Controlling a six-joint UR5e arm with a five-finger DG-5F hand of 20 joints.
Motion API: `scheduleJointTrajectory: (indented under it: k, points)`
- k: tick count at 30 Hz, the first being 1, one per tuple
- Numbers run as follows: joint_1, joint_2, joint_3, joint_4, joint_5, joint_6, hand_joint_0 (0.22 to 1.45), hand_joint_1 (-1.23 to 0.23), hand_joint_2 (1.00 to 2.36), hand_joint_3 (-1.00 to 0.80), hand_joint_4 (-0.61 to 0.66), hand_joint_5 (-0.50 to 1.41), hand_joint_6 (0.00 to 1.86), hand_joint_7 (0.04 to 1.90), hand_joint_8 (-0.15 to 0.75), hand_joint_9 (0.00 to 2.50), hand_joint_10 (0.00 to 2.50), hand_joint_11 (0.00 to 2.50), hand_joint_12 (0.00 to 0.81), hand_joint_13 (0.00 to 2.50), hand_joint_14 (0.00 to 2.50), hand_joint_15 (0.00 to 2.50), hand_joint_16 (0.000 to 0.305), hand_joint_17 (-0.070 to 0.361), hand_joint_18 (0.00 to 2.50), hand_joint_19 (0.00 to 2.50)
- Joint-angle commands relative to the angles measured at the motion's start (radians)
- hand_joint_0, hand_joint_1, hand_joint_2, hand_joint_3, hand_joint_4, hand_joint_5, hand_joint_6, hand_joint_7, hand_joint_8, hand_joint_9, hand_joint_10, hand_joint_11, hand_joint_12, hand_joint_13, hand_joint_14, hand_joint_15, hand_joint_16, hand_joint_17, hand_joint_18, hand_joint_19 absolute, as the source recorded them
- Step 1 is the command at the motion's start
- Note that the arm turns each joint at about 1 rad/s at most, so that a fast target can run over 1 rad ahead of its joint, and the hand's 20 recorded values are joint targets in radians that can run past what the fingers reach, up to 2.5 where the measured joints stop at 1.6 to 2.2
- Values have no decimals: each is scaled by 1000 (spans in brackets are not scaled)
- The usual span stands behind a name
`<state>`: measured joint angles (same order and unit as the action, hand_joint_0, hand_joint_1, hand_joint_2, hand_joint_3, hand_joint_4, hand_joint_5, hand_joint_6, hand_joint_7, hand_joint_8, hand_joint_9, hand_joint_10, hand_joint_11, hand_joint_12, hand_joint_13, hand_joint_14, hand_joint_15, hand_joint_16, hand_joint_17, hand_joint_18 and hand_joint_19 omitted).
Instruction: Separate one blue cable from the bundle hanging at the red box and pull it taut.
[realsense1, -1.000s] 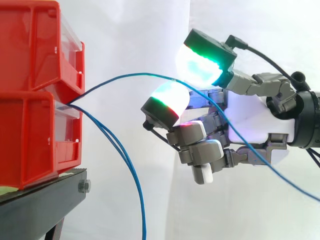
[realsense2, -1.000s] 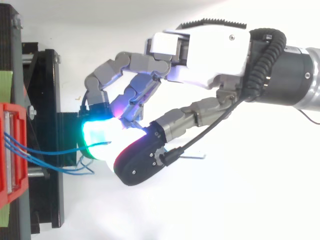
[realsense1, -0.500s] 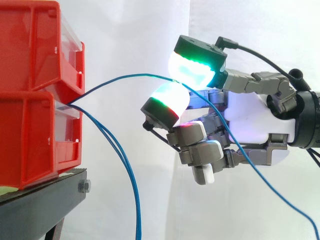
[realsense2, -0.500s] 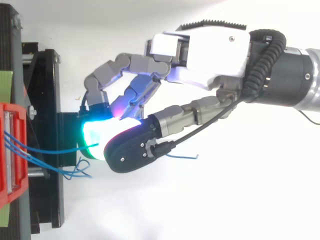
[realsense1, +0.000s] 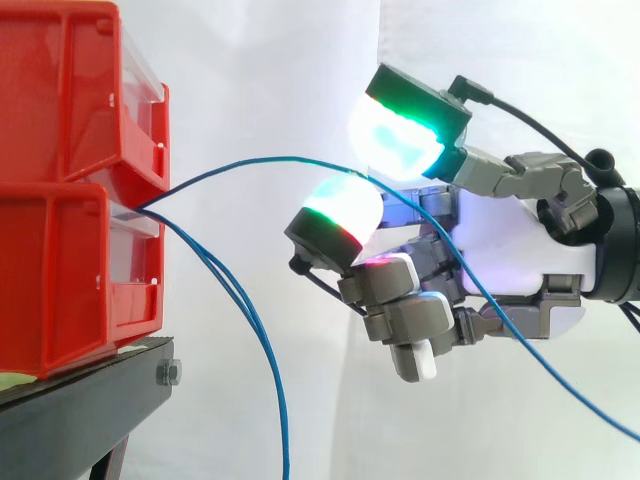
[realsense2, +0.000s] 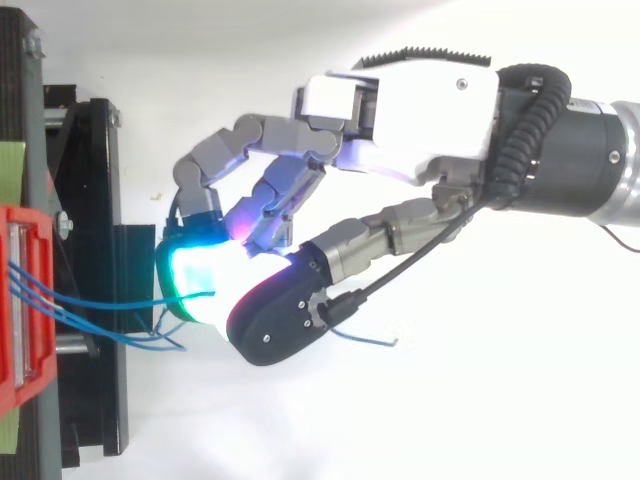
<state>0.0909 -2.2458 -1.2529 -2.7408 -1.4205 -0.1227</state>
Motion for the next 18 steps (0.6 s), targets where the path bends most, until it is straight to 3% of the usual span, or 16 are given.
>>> scheduleJointTrajectory:
  k: [1,8,10,18]
  points:
    - [1,0,0,-5,0,3,538,-572,1000,-500,138,-178,754,1133,329,869,11,1519,415,970,16,1414,53,120,862,882]
    - [1,0,0,-5,0,3,563,-693,1000,-500,131,-180,764,1154,324,866,12,1512,413,968,16,1414,52,117,862,888]
    - [1,0,0,-5,0,5,611,-709,1009,-392,125,-182,782,1147,313,862,13,1529,401,970,17,1406,50,113,866,881]
    - [1,0,0,-7,0,5,610,-711,1023,-175,54,-182,829,1174,315,866,12,1515,403,978,16,1410,50,112,872,879]
